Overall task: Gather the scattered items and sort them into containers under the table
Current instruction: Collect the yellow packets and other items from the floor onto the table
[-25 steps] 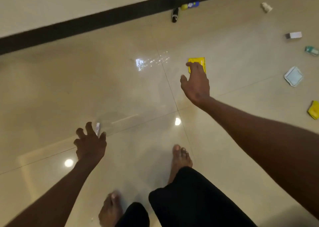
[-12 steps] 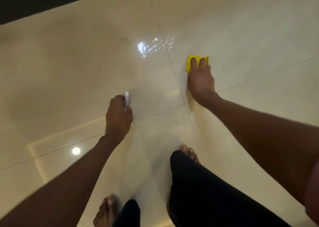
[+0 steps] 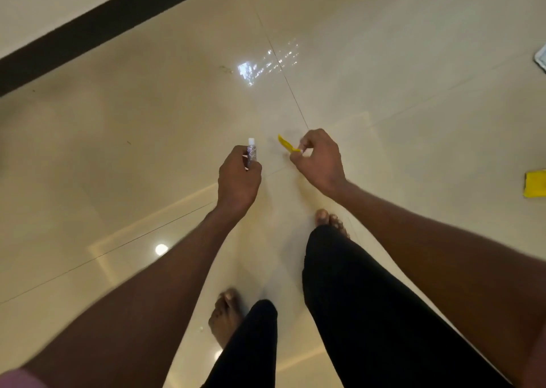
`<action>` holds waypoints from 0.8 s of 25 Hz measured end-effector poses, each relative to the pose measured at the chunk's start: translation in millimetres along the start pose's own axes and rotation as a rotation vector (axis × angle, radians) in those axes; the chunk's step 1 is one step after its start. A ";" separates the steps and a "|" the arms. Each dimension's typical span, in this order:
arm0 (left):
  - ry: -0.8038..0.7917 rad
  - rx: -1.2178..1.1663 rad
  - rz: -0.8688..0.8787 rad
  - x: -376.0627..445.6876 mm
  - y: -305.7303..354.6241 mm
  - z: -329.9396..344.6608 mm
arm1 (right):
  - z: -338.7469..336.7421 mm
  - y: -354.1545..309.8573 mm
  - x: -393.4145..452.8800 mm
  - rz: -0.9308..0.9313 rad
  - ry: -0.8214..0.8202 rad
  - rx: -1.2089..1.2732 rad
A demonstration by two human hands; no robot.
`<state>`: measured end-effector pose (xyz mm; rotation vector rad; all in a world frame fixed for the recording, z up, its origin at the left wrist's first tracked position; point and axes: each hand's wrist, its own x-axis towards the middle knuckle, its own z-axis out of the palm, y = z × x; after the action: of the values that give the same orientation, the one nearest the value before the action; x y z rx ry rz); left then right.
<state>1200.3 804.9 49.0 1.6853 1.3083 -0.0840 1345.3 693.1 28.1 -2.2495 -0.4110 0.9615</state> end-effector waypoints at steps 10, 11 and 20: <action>-0.144 -0.083 0.037 -232.0 201.6 -160.8 | -172.2 -199.0 -243.9 0.190 0.173 0.512; -0.171 -0.078 0.069 -262.6 220.8 -172.0 | -188.0 -211.9 -277.6 0.199 0.218 0.532; -0.396 0.091 0.309 -452.9 252.4 -147.4 | -257.8 -162.2 -508.8 0.321 0.652 0.870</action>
<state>1135.9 597.9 542.5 1.8163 0.7529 -0.2822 1181.6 441.4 539.5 -1.6714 0.5742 0.3646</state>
